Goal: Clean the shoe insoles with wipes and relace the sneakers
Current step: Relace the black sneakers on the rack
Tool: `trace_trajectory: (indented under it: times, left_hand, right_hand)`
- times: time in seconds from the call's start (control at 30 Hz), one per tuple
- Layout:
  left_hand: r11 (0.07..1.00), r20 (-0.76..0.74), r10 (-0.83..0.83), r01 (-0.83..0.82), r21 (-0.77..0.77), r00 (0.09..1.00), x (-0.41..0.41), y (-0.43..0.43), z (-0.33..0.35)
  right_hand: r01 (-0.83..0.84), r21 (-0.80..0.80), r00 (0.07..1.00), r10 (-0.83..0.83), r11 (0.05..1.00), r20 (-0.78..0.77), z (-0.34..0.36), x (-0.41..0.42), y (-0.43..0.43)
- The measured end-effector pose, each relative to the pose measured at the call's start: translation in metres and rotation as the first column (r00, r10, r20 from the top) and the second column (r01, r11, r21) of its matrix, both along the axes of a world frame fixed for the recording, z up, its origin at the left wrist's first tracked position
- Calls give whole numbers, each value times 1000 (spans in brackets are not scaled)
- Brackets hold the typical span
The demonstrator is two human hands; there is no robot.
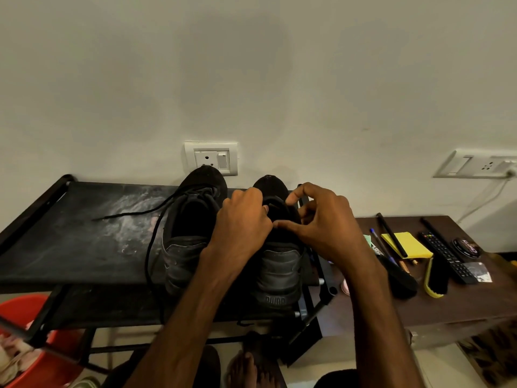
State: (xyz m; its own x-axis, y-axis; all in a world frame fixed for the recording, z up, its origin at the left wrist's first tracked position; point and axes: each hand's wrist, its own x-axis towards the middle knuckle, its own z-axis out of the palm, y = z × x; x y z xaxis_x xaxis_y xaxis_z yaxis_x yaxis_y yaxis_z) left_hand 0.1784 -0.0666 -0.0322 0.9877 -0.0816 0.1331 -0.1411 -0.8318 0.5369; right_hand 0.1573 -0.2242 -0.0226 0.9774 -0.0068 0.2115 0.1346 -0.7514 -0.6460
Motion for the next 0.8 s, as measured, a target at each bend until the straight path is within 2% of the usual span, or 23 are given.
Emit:
trace_trajectory:
  times: [0.23,0.53,0.8]
  left_hand:
    - [1000,24,-4,5,-4,1000,3,-1,-4]
    - [1000,13,-4,4,21,1000,7,2,-3]
    - [995,-20,-43,44,86,999,11,3,-3]
  right_hand:
    - [2,-33,986,-7,999,-169,0,1,3]
    - [119,-54,992,-121,991,-34,-4,1,9]
    - [190,-46,982,-190,981,5,-6,6,11]
